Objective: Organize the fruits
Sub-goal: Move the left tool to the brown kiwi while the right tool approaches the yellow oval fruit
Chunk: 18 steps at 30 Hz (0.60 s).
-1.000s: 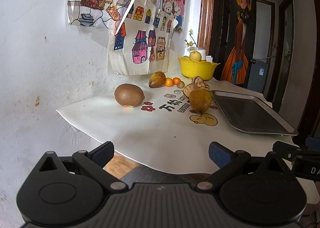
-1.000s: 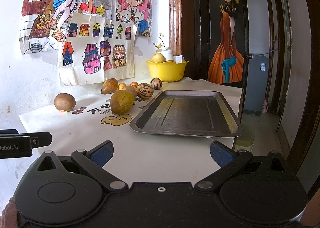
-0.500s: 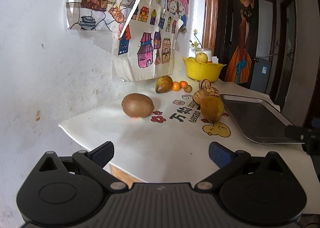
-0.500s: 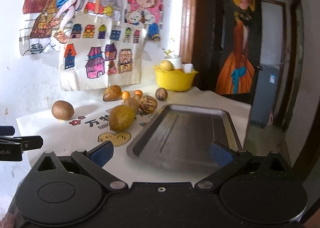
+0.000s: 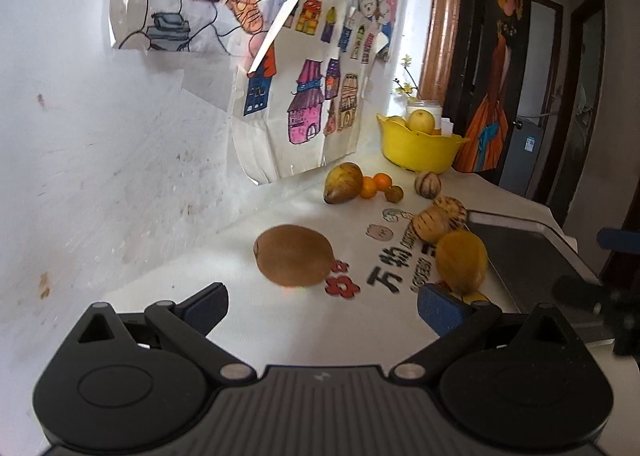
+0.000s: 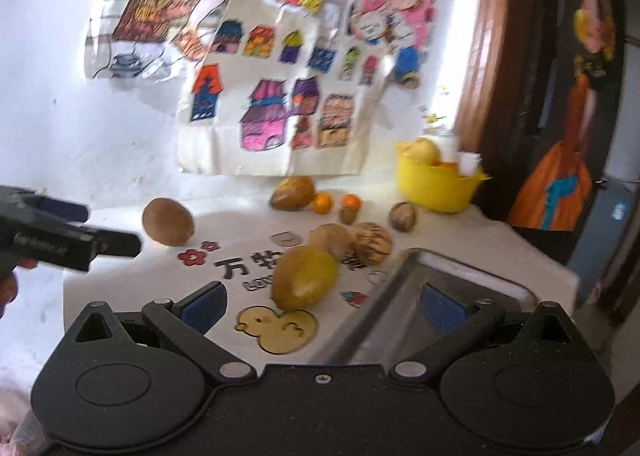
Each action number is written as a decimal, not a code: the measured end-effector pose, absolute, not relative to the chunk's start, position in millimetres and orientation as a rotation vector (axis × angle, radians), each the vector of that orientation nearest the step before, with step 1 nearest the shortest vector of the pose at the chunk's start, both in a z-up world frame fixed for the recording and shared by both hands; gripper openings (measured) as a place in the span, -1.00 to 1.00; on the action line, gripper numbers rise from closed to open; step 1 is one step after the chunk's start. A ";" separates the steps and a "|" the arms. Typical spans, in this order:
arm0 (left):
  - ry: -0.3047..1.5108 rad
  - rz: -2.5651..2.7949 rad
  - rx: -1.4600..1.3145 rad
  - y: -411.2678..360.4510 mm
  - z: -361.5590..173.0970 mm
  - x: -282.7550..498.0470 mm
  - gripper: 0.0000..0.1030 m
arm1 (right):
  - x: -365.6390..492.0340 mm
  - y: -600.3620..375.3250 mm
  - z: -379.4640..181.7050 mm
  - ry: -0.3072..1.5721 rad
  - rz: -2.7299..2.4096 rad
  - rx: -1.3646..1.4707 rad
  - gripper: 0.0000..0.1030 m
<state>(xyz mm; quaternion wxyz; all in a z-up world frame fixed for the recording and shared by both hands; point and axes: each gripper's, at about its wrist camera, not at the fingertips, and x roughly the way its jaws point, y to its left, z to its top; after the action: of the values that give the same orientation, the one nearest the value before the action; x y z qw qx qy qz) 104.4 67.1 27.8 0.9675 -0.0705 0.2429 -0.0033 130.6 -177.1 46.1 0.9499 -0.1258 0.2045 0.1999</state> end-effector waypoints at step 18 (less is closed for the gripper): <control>0.583 -0.002 -0.215 81.8 6.4 189.7 0.96 | 223.8 -138.6 12.3 0.555 0.519 -0.296 0.87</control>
<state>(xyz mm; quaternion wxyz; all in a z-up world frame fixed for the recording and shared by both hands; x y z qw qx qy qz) 189.7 81.8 6.4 0.9521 -0.1057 0.2870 -0.0012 223.8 -138.6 12.3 0.9180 -0.1438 0.2699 0.2524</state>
